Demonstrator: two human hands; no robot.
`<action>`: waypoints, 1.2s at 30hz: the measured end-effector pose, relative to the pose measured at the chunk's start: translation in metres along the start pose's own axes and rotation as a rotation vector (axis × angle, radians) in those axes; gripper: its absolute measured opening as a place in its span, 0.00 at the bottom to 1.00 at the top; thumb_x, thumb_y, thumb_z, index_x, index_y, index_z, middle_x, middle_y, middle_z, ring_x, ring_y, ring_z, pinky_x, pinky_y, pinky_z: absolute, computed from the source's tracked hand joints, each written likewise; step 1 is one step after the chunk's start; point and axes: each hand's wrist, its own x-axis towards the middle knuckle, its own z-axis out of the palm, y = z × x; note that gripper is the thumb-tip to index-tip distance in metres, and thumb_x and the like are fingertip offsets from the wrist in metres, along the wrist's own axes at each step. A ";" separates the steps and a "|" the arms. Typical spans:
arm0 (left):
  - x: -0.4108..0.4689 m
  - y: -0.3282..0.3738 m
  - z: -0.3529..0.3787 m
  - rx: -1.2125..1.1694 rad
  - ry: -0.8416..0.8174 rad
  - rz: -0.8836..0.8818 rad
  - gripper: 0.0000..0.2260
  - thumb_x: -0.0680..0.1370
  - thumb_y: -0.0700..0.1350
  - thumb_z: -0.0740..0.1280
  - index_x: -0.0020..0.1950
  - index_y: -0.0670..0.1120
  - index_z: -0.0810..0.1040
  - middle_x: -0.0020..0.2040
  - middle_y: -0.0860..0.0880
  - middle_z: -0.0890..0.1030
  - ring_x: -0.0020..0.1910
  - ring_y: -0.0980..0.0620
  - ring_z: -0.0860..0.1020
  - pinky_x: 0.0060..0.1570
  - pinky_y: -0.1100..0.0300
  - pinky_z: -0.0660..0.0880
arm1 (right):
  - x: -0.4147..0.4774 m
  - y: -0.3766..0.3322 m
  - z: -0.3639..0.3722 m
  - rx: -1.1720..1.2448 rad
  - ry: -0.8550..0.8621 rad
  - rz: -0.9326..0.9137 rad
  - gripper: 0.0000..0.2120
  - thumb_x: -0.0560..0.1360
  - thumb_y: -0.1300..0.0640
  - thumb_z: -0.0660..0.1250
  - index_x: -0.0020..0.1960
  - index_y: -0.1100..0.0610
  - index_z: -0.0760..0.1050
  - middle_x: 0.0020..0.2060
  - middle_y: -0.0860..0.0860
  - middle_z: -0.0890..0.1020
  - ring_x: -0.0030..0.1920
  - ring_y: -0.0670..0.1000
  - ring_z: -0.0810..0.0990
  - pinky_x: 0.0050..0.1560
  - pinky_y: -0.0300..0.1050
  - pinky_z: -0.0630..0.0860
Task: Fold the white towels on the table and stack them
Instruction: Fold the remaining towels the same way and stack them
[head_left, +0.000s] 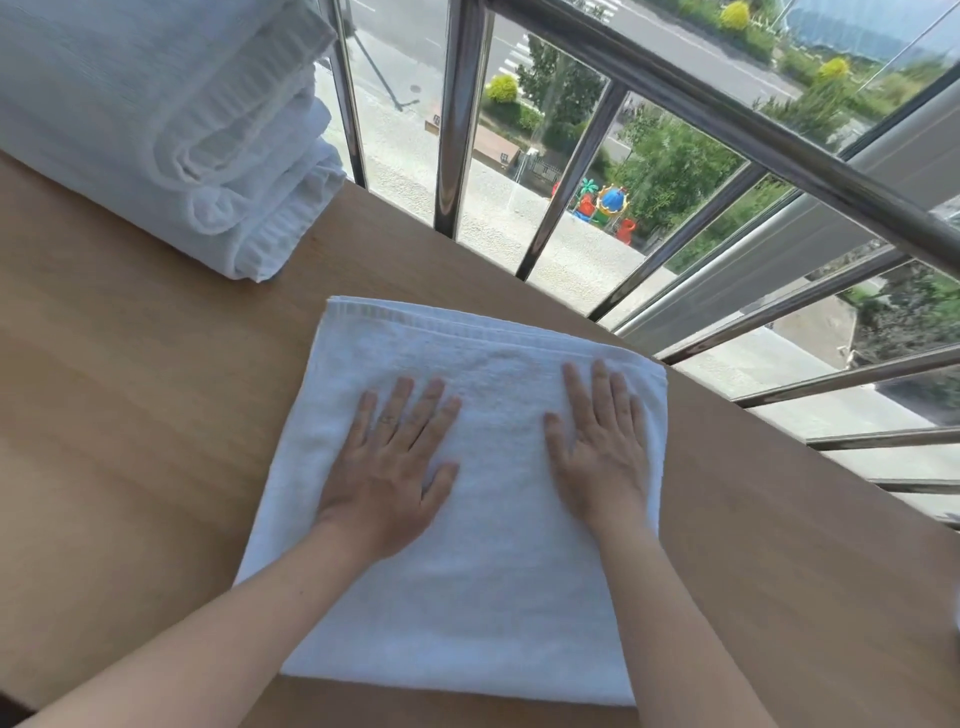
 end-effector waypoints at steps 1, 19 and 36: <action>0.001 0.000 -0.001 -0.001 -0.014 0.019 0.30 0.82 0.58 0.51 0.82 0.50 0.53 0.83 0.50 0.50 0.81 0.45 0.48 0.77 0.40 0.49 | 0.004 0.005 -0.003 0.014 0.003 0.072 0.31 0.80 0.36 0.42 0.80 0.41 0.39 0.81 0.44 0.39 0.79 0.46 0.35 0.78 0.50 0.34; 0.006 -0.012 -0.015 0.031 -0.110 0.119 0.29 0.82 0.58 0.43 0.82 0.51 0.50 0.82 0.51 0.45 0.81 0.46 0.43 0.78 0.43 0.43 | -0.065 -0.074 0.011 0.182 0.166 0.173 0.29 0.83 0.46 0.47 0.82 0.51 0.45 0.81 0.49 0.44 0.80 0.51 0.40 0.79 0.56 0.37; 0.090 -0.100 -0.027 0.046 -0.110 0.170 0.28 0.81 0.62 0.45 0.81 0.59 0.48 0.83 0.52 0.46 0.81 0.49 0.43 0.77 0.49 0.36 | -0.157 -0.162 0.088 0.020 0.200 0.379 0.35 0.78 0.35 0.52 0.81 0.44 0.47 0.82 0.50 0.48 0.81 0.59 0.46 0.73 0.73 0.48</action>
